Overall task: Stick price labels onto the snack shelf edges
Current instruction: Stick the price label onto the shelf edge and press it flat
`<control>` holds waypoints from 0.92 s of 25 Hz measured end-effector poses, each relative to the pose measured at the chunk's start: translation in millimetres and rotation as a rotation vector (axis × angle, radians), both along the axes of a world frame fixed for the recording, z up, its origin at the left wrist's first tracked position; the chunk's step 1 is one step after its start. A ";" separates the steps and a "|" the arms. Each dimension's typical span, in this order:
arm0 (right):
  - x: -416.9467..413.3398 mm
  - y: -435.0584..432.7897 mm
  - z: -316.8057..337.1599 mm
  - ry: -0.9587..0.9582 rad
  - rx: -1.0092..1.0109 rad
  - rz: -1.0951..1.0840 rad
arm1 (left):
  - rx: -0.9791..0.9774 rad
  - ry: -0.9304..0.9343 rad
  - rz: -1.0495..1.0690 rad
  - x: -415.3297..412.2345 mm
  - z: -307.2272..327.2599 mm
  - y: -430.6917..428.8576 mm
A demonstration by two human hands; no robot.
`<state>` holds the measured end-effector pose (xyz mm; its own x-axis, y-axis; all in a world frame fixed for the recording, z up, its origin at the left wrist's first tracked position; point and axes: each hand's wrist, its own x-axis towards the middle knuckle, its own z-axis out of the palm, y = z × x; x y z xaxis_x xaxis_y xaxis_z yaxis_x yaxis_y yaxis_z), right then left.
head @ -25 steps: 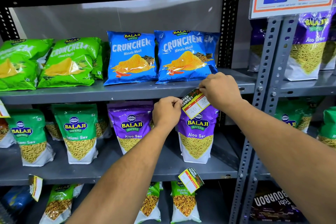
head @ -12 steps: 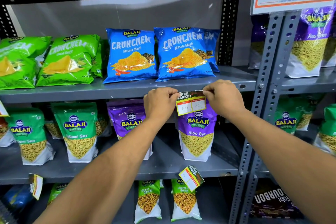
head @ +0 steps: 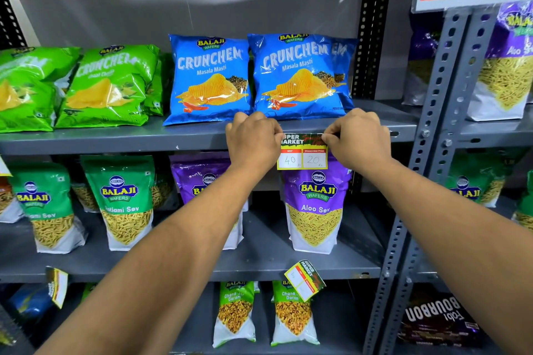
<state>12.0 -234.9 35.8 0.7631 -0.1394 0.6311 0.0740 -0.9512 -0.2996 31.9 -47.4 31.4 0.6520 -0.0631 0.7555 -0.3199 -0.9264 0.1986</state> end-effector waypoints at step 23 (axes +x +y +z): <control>-22.4 -52.0 -137.7 -0.344 -0.366 0.234 | 0.070 -0.092 0.168 -49.2 -145.8 45.7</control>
